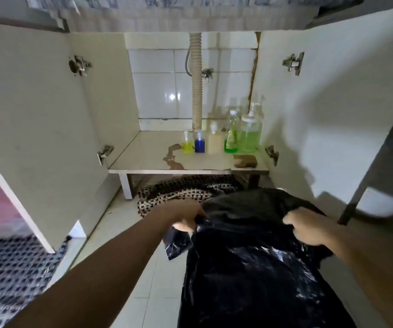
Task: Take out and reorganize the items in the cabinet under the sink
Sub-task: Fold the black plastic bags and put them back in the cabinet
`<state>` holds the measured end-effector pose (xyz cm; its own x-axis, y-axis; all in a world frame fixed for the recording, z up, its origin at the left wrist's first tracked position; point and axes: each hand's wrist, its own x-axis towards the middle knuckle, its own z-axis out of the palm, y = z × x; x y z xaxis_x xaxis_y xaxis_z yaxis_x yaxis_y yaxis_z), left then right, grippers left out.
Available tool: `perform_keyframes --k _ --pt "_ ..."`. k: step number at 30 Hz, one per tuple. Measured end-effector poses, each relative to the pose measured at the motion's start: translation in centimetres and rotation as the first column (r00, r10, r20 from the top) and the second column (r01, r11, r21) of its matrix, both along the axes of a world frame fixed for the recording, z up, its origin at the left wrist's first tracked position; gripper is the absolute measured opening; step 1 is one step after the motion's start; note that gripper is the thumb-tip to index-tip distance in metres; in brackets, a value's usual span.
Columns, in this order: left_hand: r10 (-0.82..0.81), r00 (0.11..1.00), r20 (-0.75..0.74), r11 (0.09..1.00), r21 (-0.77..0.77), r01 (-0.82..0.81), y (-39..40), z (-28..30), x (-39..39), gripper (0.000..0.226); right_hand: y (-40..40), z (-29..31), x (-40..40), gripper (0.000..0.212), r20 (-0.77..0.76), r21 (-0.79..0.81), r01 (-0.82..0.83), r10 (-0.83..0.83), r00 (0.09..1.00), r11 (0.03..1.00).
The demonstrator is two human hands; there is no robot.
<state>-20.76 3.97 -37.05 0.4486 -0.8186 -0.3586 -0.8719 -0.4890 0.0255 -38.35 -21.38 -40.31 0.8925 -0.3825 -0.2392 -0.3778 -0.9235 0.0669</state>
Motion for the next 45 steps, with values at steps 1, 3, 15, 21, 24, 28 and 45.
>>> perform_keyframes --k 1,3,15,21,24,28,45 --pt "-0.006 0.999 -0.051 0.997 0.081 0.010 -0.4 -1.6 -0.8 0.045 0.1 -1.6 -0.4 0.041 -0.177 0.059 0.027 -0.016 0.984 0.998" --pt "0.010 0.985 -0.174 0.982 0.186 0.023 -1.1 -5.1 -2.6 0.047 0.6 -4.8 -1.4 0.029 -0.394 0.083 0.078 -0.039 0.918 0.993" --pt "0.159 0.935 -0.318 0.940 0.338 -0.045 0.1 -20.8 -9.4 0.057 1.6 -12.6 -4.5 0.052 -0.721 0.087 0.299 -0.147 0.677 0.950" --pt "0.558 0.721 -0.411 0.762 -0.092 -0.641 -0.5 -21.7 -3.0 0.052 -1.7 -17.0 -3.6 0.023 -0.136 0.515 0.583 -0.612 0.780 0.629" --pt "0.778 0.417 -0.469 0.472 -0.002 -0.882 1.2 -23.1 -2.0 0.081 -1.9 -19.6 -4.2 0.038 0.212 0.488 0.600 -0.752 0.624 0.635" --pt "0.743 0.055 -0.667 0.308 0.268 -0.913 2.8 -25.4 -2.9 0.083 -3.2 -20.6 -6.4 0.071 0.126 0.594 0.683 -0.888 0.442 0.425" --pt "0.447 -0.344 -0.825 0.176 0.459 -0.871 3.6 -25.4 -4.4 0.015 -1.1 -17.2 -9.6 0.019 -0.470 0.716 0.697 -0.768 0.434 -0.045"
